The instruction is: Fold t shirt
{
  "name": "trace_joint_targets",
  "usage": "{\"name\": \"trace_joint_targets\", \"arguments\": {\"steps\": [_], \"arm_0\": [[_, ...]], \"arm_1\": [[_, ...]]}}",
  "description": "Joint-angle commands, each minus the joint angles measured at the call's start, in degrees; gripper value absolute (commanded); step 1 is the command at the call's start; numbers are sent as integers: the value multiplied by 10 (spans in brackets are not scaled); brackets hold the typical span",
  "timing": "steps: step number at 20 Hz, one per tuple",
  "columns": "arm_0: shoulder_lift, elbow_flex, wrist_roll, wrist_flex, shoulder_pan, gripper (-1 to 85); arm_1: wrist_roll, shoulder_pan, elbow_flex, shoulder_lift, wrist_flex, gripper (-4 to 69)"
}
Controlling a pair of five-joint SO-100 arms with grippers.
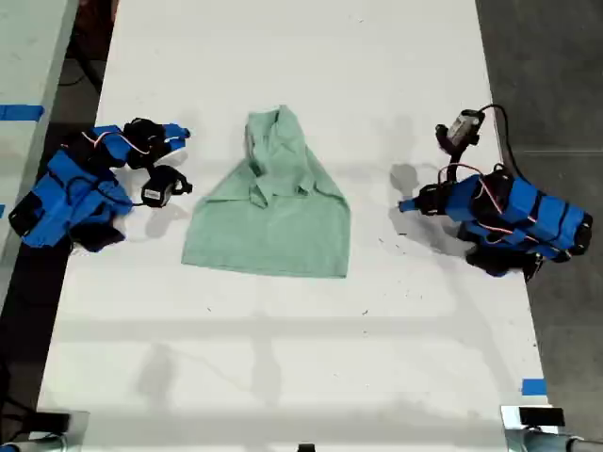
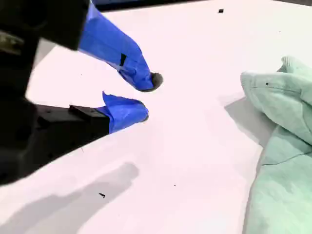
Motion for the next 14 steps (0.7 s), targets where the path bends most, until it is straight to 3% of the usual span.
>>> {"name": "trace_joint_targets", "arguments": {"steps": [1, 14], "arm_0": [[3, 22, -2, 3, -4, 59], [3, 22, -2, 3, -6, 59]], "arm_1": [[28, 19, 23, 6, 14, 17], [24, 15, 23, 6, 14, 17]]}}
